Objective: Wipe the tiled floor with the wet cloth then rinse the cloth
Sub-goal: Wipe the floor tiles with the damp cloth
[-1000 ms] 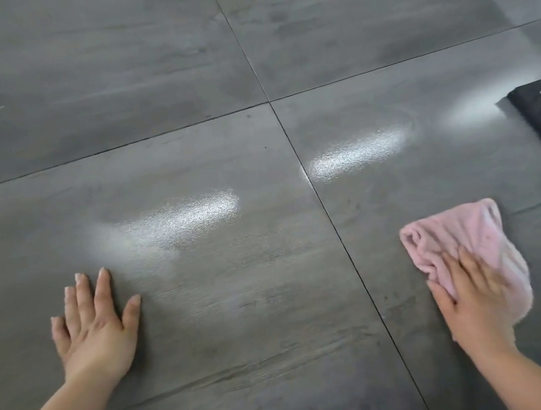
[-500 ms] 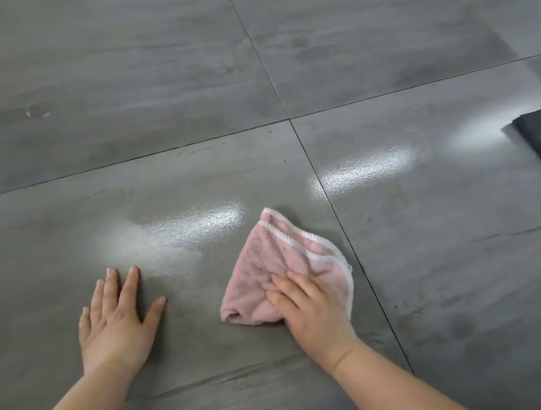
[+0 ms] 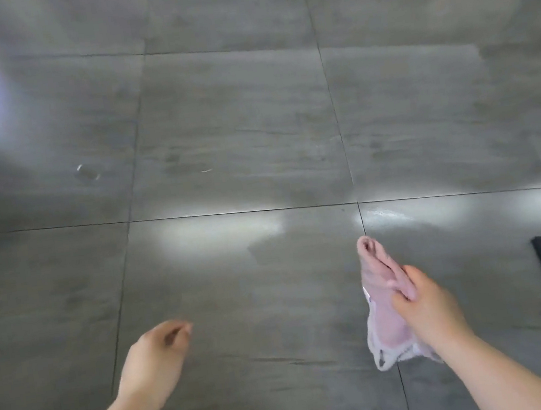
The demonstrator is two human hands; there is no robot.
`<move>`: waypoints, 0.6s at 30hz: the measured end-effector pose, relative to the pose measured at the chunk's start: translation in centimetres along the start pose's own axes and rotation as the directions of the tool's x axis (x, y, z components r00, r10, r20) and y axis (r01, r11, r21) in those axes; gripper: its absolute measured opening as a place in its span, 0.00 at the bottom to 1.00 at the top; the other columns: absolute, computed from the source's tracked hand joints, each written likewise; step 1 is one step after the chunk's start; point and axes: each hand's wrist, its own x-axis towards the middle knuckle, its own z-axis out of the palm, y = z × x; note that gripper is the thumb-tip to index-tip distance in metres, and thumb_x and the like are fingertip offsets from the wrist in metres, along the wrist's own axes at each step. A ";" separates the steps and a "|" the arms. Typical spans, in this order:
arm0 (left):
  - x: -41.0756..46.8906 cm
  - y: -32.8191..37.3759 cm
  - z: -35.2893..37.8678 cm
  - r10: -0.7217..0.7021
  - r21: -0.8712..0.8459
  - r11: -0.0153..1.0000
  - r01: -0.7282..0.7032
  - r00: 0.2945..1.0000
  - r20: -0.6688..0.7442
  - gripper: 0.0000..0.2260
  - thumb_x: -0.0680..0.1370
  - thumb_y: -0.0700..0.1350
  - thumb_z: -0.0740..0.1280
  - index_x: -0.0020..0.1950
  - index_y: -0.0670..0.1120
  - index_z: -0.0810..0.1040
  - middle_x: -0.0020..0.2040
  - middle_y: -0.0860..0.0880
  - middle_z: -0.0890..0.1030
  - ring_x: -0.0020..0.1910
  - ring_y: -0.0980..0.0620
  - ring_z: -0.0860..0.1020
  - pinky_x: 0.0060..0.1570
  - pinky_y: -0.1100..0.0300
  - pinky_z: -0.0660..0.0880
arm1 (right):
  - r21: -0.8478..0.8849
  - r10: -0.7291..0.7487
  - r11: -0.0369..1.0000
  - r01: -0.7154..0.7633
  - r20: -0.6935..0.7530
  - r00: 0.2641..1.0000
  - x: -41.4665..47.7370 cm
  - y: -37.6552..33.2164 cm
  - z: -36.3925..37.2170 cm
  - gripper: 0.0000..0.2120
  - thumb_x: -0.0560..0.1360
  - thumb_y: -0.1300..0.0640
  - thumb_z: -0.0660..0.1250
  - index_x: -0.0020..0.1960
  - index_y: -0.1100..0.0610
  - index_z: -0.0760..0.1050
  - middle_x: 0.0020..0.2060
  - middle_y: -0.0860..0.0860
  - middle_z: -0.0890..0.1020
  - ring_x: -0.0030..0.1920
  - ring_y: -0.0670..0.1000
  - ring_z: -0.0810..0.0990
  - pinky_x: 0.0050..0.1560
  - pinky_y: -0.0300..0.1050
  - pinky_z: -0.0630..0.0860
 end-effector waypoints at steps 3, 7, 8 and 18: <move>-6.1 2.1 -9.1 -0.073 -0.071 0.995 0.072 0.997 -0.010 0.07 0.75 0.42 0.64 0.44 0.49 0.81 0.46 0.44 0.82 0.51 0.44 0.78 0.45 0.59 0.66 | 0.108 0.112 0.988 -0.110 -0.013 0.994 -5.4 -6.7 -3.6 0.15 0.73 0.68 0.61 0.36 0.50 0.68 0.32 0.50 0.75 0.37 0.57 0.73 0.34 0.43 0.67; -13.6 6.5 -20.4 -0.071 -0.163 0.983 0.078 0.996 0.052 0.20 0.74 0.38 0.65 0.29 0.62 0.75 0.37 0.50 0.81 0.44 0.58 0.80 0.40 0.66 0.68 | 0.156 0.144 0.976 -0.151 0.053 0.988 -12.0 -16.3 -9.2 0.10 0.70 0.69 0.65 0.44 0.57 0.70 0.38 0.57 0.77 0.40 0.57 0.75 0.40 0.47 0.68; -15.1 7.3 -22.8 -0.067 -0.190 0.979 0.077 0.996 0.056 0.20 0.74 0.38 0.65 0.29 0.61 0.75 0.37 0.52 0.81 0.45 0.56 0.80 0.41 0.65 0.68 | 0.159 0.123 0.978 -0.132 0.063 0.990 -13.1 -18.5 -10.8 0.10 0.70 0.69 0.66 0.43 0.56 0.70 0.38 0.57 0.77 0.38 0.56 0.74 0.37 0.46 0.67; -13.3 16.1 -33.8 -0.027 -0.262 0.965 -0.007 0.992 -0.126 0.09 0.77 0.39 0.60 0.41 0.52 0.75 0.42 0.51 0.79 0.47 0.50 0.74 0.46 0.60 0.65 | 0.150 0.112 0.982 -0.112 0.006 0.994 -11.6 -28.4 -18.1 0.07 0.72 0.70 0.61 0.45 0.59 0.70 0.41 0.59 0.77 0.41 0.58 0.74 0.40 0.46 0.66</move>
